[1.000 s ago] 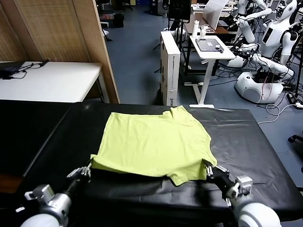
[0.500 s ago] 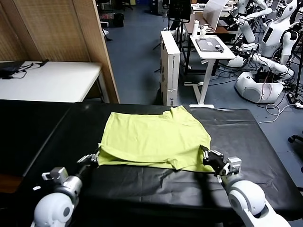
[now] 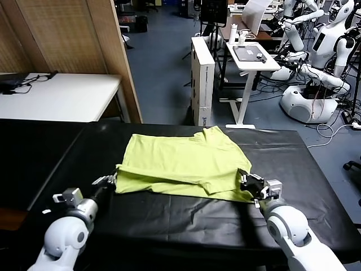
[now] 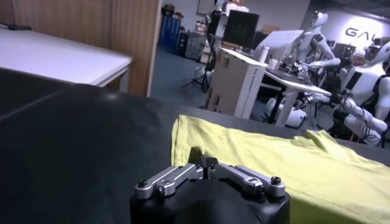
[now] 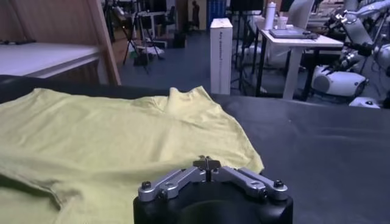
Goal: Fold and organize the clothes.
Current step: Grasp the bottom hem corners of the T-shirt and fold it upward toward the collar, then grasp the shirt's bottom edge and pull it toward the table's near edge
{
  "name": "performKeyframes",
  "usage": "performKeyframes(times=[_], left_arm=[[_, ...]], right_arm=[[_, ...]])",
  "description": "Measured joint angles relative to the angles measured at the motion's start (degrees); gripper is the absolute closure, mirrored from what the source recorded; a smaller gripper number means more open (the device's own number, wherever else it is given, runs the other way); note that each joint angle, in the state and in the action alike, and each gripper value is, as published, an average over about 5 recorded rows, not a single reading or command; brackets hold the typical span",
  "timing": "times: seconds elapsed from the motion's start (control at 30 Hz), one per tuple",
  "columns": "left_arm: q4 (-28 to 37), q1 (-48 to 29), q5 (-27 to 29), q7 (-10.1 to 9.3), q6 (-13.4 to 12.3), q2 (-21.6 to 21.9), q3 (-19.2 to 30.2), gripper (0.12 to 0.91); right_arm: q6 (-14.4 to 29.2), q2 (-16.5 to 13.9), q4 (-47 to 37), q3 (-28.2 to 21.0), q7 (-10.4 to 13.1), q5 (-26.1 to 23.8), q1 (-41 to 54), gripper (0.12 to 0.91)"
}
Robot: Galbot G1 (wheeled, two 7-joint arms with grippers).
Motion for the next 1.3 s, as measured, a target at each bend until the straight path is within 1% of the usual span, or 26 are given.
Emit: performKeyframes(times=[0.03,0.1,0.13,0.23,0.27,0.33,0.37,0.47,0.5,0.57,0.6,0.63,0.7,0.73,0.8,0.97,1.13,1.23,1.3], left_arm=[[0.4,-0.3,0.0,0.02,0.0,0.2,0.2,0.885],[1.1,-0.9,0.0,0.05,0.0,0.4,0.4,0.885],[1.3,-1.1,0.0,0.04,0.0,0.5,0.5,0.885],[1.9,-1.4,0.0,0.01,0.2,0.7,0.6,0.885],[2.0,-1.4,0.0,-0.01,0.2,0.7,0.6,0.877],[2.1,-1.4,0.1,-0.06,0.3,0.8,0.6,0.822],[2.1,-1.3,0.1,-0.1,0.3,0.9,0.6,0.776],[2.1,-1.0,0.1,-0.23,0.4,1.1,0.5,0.598],[2.1,-0.9,0.1,-0.26,0.4,1.2,0.4,0.522],[1.9,-0.5,0.1,-0.29,0.7,1.2,0.2,0.408],[1.7,-0.3,0.1,-0.3,0.8,1.2,0.1,0.333],[1.4,0.0,0.0,-0.3,1.0,1.2,-0.1,0.277],[0.6,1.1,0.1,-0.24,1.2,1.1,-0.6,0.185],[0.0,1.8,0.3,-0.19,1.3,1.0,-0.9,0.156],[-1.2,3.6,1.1,0.1,1.2,0.7,-1.3,0.132],[-3.0,7.9,3.3,1.24,0.5,-0.2,-2.4,0.124],[-3.1,9.9,3.7,1.39,0.3,-0.7,-2.6,0.123],[-3.1,10.1,3.8,1.42,0.3,-0.9,-2.4,0.123],[-3.0,10.0,3.9,1.41,0.3,-1.1,-2.1,0.124]], right_arm=[[-0.5,-0.1,0.3,0.2,-0.2,0.3,-0.1,0.881],[-1.2,-0.5,1.0,0.7,-0.8,0.9,-0.6,0.842],[-1.6,-0.7,1.4,1.0,-1.1,1.1,-0.8,0.804],[-2.5,-1.5,2.8,1.9,-2.0,1.5,-1.8,0.636],[-2.7,-1.8,3.4,2.3,-2.3,1.5,-2.3,0.56],[-2.9,-2.5,4.6,3.1,-2.6,1.5,-3.4,0.446],[-3.0,-2.9,5.2,3.6,-2.8,1.5,-4.1,0.371],[-2.7,-4.1,7.2,5.4,-3.1,1.4,-6.6,0.207],[-2.5,-4.6,7.9,6.1,-3.1,1.4,-7.6,0.171],[-2.3,-5.4,9.2,7.4,-3.2,1.4,-9.7,0.132],[-2.3,-5.8,9.8,8.0,-3.2,1.4,-10.8,0.125],[-2.3,-6.1,10.2,8.6,-3.2,1.3,-11.8,0.122],[-2.4,-6.5,10.7,9.6,-3.2,1.3,-13.7,0.119],[-2.5,-6.7,10.9,10.1,-3.2,1.3,-14.6,0.119],[-2.6,-6.8,11.0,10.8,-3.3,1.3,-16.2,0.119],[-2.6,-6.8,11.3,11.4,-3.4,1.1,-18.6,0.118],[-2.7,-6.8,11.3,11.4,-3.5,0.9,-19.3,0.123],[-2.7,-6.7,11.0,11.1,-3.6,0.7,-19.5,0.171],[-2.7,-6.5,10.8,10.9,-3.6,0.6,-19.5,0.232]])
